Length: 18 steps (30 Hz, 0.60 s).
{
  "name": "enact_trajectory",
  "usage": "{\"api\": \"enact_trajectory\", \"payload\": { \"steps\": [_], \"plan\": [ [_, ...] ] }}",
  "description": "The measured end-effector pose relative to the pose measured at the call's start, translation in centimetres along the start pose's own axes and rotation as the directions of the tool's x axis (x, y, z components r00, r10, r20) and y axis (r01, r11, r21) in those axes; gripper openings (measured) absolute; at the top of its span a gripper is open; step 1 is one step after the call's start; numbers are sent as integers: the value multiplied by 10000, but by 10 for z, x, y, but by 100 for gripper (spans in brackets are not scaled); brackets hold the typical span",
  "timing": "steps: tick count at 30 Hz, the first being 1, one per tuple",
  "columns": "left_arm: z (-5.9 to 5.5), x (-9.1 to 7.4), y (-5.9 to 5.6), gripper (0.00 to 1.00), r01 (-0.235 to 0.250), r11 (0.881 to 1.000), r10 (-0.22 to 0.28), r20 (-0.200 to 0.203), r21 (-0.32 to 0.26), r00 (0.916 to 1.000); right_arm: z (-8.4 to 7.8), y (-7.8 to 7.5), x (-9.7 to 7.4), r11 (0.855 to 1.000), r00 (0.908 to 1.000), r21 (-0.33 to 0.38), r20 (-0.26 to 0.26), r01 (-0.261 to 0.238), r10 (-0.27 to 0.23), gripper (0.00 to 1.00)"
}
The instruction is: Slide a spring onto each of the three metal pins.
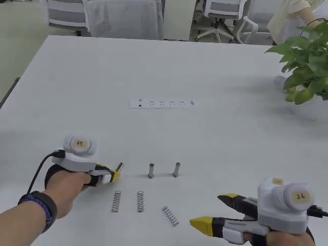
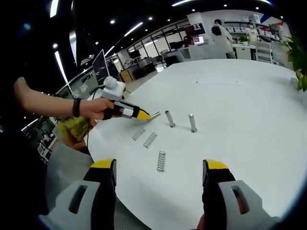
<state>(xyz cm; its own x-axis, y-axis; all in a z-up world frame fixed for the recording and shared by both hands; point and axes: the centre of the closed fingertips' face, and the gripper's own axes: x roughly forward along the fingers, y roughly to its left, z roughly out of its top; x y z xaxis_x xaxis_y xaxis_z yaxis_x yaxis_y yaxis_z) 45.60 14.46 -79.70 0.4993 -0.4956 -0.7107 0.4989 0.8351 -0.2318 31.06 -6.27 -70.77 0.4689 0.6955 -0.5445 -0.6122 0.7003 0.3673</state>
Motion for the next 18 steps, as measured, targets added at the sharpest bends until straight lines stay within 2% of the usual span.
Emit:
{"api": "enact_trajectory", "payload": {
  "steps": [4,6,10,12,18],
  "plan": [
    [-3,1,1,3,-60,9998,65,-222,212,9997,1,-1,-1,10000,10000,18,34,4,-4,72],
    [-6,1,0,2,-26,9988,45,-391,480,9992,1,-2,-1,10000,10000,15,18,19,-19,72],
    [-8,-3,2,1,56,9985,-25,-558,545,9984,2,-4,-1,10000,10000,24,42,36,-36,72],
    [-10,-5,5,1,-14,9966,69,-671,820,9977,2,-5,-1,10000,10000,25,30,50,-50,72],
    [-13,-8,12,0,-52,9947,144,-894,1025,9959,2,-3,0,10000,10000,-26,-10,-2,2,73]
  ]
}}
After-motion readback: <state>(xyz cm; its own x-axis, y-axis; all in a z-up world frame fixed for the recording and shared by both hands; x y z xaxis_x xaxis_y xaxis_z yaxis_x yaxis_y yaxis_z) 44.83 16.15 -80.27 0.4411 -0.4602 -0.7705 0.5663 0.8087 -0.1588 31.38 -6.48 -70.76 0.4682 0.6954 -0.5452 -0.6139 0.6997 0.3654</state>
